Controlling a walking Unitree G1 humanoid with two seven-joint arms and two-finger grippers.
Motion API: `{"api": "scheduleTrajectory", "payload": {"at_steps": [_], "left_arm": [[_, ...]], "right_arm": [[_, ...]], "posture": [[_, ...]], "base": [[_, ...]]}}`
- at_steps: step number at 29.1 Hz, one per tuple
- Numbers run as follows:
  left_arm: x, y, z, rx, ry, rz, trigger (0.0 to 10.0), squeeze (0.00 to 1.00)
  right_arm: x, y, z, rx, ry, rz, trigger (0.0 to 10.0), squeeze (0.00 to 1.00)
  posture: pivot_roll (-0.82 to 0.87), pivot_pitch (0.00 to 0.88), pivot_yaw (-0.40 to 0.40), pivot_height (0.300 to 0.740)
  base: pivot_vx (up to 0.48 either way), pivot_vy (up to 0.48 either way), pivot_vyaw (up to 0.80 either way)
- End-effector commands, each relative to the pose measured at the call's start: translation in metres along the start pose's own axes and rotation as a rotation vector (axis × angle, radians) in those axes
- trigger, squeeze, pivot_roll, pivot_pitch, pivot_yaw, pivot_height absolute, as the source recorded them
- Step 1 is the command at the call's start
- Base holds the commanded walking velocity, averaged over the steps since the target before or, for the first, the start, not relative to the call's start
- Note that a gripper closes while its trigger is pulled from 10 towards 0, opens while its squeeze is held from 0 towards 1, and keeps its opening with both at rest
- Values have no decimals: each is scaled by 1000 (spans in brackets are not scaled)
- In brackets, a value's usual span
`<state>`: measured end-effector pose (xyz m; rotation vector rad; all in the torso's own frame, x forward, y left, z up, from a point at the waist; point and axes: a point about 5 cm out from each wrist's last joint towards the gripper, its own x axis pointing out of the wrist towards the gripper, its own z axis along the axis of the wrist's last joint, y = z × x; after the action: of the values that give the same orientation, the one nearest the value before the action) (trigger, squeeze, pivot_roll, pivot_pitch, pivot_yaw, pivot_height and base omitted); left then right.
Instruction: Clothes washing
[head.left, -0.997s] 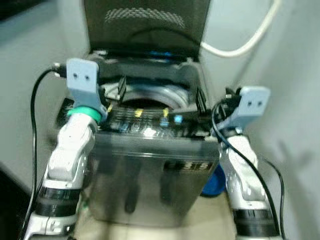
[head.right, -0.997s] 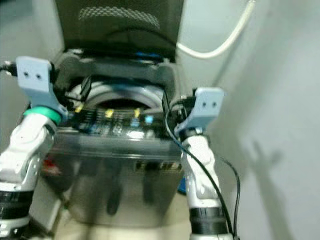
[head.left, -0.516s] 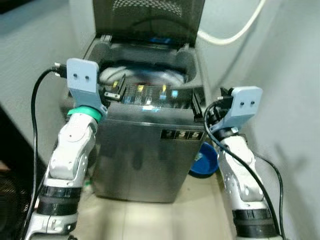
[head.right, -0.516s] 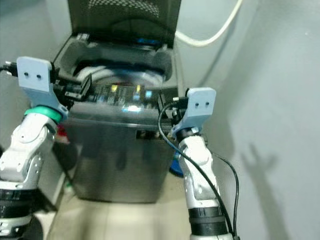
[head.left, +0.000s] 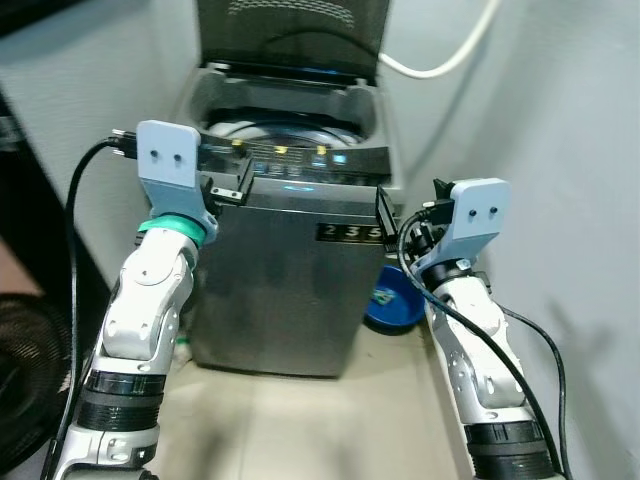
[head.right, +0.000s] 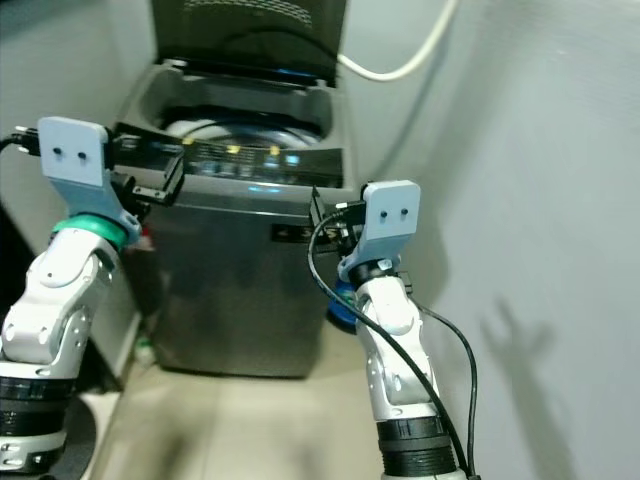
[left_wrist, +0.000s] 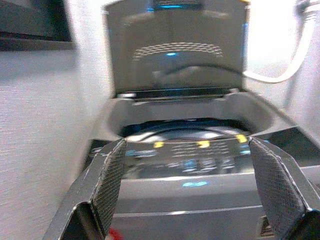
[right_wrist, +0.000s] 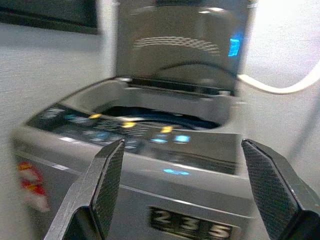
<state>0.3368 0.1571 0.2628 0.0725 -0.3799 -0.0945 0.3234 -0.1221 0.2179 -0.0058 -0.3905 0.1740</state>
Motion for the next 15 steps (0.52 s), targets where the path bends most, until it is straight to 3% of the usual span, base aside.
{"api": "scheduleTrajectory", "payload": {"at_steps": [1, 15], "left_arm": [[-1, -3, -3, 9, 16, -15, 10000, 0], [-7, -15, -14, 18, 55, -64, 10000, 0]], "right_arm": [[-2, -1, -5, -16, 20, 4, 10000, 0], [-12, 0, -23, -53, 76, 36, 10000, 0]], "posture": [[87, 0, 5, 733], [88, 0, 8, 733]], "base": [[0, 0, 794], [0, 0, 794]]}}
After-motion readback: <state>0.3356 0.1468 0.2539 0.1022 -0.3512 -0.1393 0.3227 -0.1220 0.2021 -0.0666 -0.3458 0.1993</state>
